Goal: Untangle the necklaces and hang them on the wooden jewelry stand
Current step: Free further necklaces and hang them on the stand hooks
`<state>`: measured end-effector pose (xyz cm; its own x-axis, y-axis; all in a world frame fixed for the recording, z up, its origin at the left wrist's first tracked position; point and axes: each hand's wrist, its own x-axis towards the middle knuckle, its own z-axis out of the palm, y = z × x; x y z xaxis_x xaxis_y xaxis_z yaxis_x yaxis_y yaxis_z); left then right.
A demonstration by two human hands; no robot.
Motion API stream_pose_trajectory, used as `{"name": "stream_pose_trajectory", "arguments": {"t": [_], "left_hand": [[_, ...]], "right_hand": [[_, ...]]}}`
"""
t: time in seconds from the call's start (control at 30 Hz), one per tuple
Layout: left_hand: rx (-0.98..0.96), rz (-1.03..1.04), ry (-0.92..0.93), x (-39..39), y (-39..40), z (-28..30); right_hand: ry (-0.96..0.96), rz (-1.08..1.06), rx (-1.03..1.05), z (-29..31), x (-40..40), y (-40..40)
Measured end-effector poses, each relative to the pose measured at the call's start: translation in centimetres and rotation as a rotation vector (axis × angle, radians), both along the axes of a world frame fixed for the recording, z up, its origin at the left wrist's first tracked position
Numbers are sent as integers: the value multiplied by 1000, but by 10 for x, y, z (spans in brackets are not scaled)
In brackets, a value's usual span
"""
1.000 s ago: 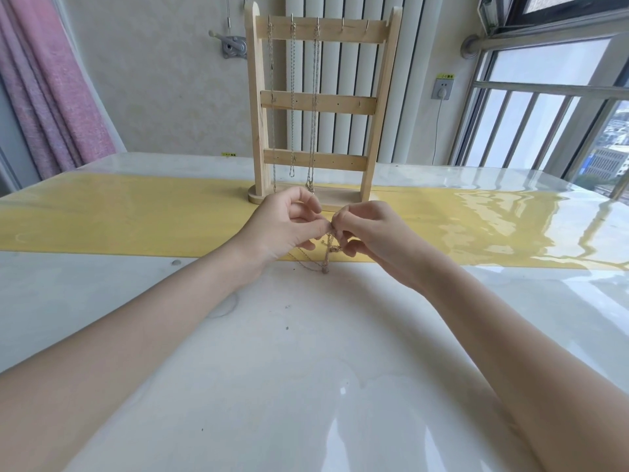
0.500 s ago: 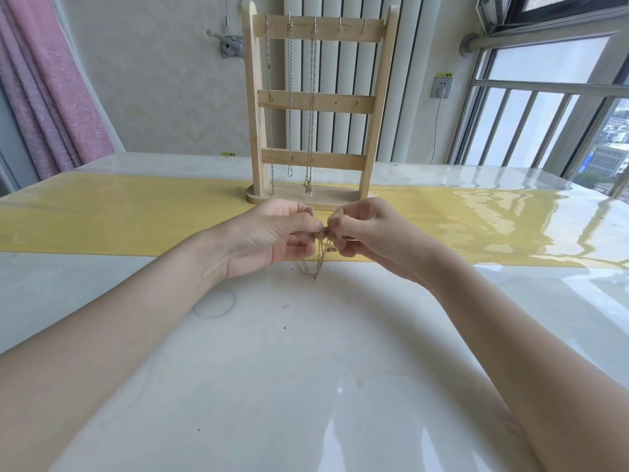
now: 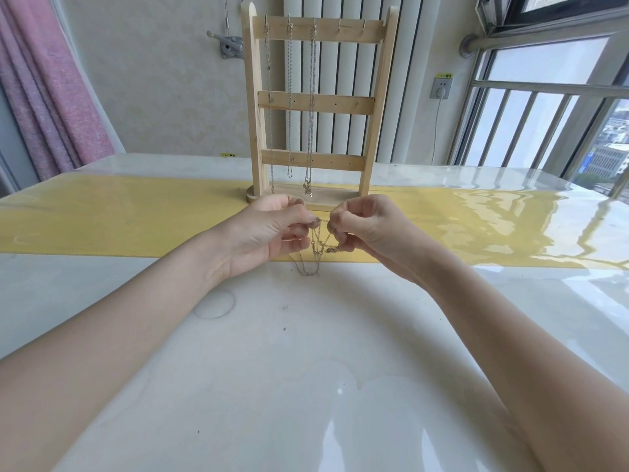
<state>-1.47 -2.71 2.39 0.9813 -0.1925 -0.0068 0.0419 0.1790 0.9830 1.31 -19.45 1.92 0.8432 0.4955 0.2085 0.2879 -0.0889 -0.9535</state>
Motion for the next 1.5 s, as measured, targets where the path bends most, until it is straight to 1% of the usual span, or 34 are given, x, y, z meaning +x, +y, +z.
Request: {"name": "stream_pose_trajectory", "arguments": {"t": [0.13,0.23,0.4,0.47,0.5,0.57,0.7,0.73,0.77,0.8,0.83,0.87,0.93,0.97,1.0,1.07,1.17,1.23,1.37,1.4,1.43,1.5], "left_hand": [[143,102,-140,-1,-3,0],[264,140,-255,-2,-1,0],[514,279,-464,-2,-5,-2],[585,285,-503,-3,-6,-2],[582,275,-491,-3,-6,-2],[491,232,-406,-3,-5,-1],[107,79,-122,-6,-7,3],[69,54,-85,-7,-7,4],[85,46,-72,-6,-6,3],[169,52,-90,-6,-6,3],[332,73,-150,-5,-6,1],[549,102,-253,-6,-6,-1],[989,145,-538,-7,-8,-7],[1135,167,-675,-8,-9,-10],[1186,198,-774,-9,-10,-11],[1105,270,-854,-8,-8,-10],[995,326,-844,-4,-4,-8],[954,322,-816,-2,-3,-8],[1031,299,-814,-3,-4,-11],[1018,285,-789,-2,-4,-11],[957,255,-724,-1,-5,-11],[715,156,-516,-1,-6,-8]], "right_hand": [[-24,-49,-3,-2,2,0],[6,-53,53,-4,3,-1],[18,-68,71,-10,1,5],[36,-49,79,-12,-1,6],[41,-39,81,-11,-2,6],[59,-11,86,-9,-2,5],[124,72,100,-3,-3,3],[131,79,93,-2,-3,2],[132,78,80,-1,-3,1],[126,66,57,-1,-2,1],[114,48,23,-2,-2,1],[98,27,-16,-4,-2,2],[72,-11,-68,-9,-2,4],[68,-20,-65,-11,-3,5],[73,-21,-42,-12,-3,6],[110,-25,61,-11,-4,6],[198,-13,222,-10,-2,5],[227,-4,260,-10,-1,5],[261,-35,252,-9,0,4],[271,-20,251,-8,0,3],[284,5,254,-8,1,1],[320,71,273,-8,3,-1]]}}
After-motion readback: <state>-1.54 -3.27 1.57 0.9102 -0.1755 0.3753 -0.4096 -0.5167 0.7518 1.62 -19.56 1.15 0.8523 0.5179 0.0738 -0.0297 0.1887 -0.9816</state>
